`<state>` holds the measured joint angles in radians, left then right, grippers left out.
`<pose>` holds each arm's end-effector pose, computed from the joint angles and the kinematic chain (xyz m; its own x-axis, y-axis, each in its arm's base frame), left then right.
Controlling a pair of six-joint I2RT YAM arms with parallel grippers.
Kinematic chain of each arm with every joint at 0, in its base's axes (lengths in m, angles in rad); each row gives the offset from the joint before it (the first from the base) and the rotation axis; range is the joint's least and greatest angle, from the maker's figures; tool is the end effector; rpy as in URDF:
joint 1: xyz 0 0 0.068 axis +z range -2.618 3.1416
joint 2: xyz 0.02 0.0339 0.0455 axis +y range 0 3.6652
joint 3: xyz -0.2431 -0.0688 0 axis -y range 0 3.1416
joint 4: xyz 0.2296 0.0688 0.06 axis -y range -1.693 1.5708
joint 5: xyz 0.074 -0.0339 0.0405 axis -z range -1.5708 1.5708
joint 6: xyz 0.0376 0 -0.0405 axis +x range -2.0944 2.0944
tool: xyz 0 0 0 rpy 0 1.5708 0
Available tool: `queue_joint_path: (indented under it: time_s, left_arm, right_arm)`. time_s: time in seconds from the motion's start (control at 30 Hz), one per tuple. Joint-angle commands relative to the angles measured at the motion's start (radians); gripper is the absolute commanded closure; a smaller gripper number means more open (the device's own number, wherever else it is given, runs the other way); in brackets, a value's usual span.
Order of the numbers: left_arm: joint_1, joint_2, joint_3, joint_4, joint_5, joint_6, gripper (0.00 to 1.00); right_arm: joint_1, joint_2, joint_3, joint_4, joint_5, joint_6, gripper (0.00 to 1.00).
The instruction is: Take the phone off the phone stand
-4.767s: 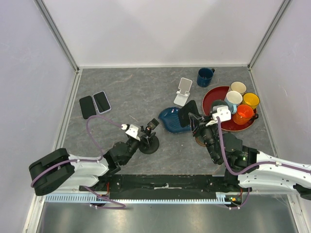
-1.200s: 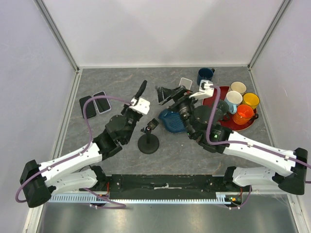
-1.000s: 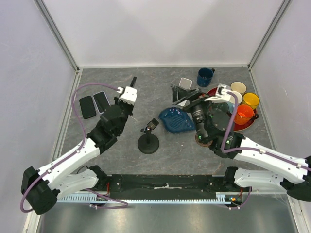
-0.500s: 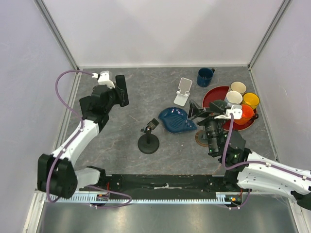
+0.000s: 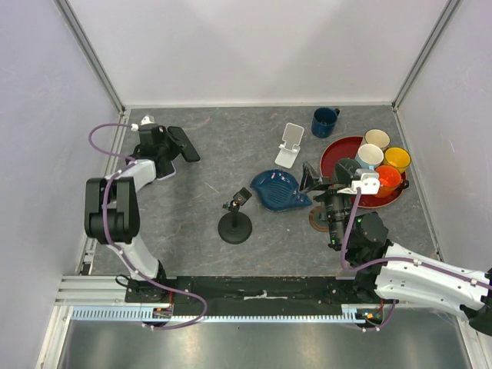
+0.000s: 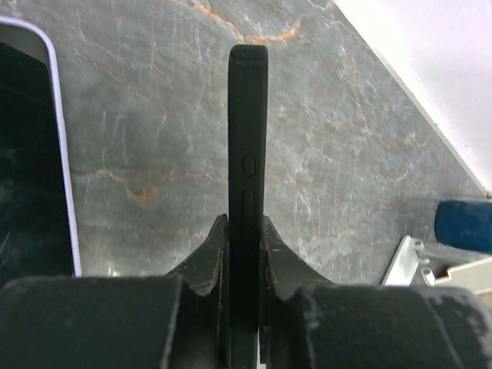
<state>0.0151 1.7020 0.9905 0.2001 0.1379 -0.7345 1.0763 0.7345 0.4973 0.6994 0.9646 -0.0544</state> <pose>0.3619 0.0003 0.1956 -0.4335 -0.6705 -0.6021 -0.2501 0.7314 -0.6344 0.1042 0.1282 0.3233 0.2196 0.3420 -0.9137 -0.1407 0.9379 0.3173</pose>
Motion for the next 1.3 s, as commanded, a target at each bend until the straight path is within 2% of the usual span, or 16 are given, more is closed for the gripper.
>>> queue_joint_path:
  time_s: [0.0,0.27,0.73,0.87,0.97,1.13,1.27]
  left_arm:
    - [0.020,0.090,0.146,0.072,0.006,-0.033,0.98]
    - [0.065,0.237,0.264,-0.021,0.046,0.014,0.98]
    - [0.080,0.262,0.203,-0.025,0.092,-0.006,0.97]
    - [0.080,0.260,0.208,-0.065,0.085,0.004,0.80]
    - [0.080,0.248,0.204,-0.096,0.069,0.024,0.63]
    - [0.080,0.220,0.201,-0.151,0.052,0.053,0.55]
    - [0.082,0.196,0.194,-0.175,0.035,0.072,0.43]
  right_arm:
    - [-0.016,0.005,-0.020,0.078,-0.026,-0.041,0.02]
    - [-0.047,0.042,-0.020,0.086,-0.052,-0.038,0.02]
    - [-0.075,0.051,-0.014,0.049,-0.096,0.011,0.02]
    - [-0.076,0.036,-0.014,0.035,-0.096,0.014,0.02]
    - [-0.081,0.020,-0.017,0.031,-0.096,0.018,0.02]
    - [-0.082,-0.001,-0.020,0.015,-0.098,0.019,0.02]
    - [-0.085,-0.020,-0.025,0.006,-0.096,0.019,0.02]
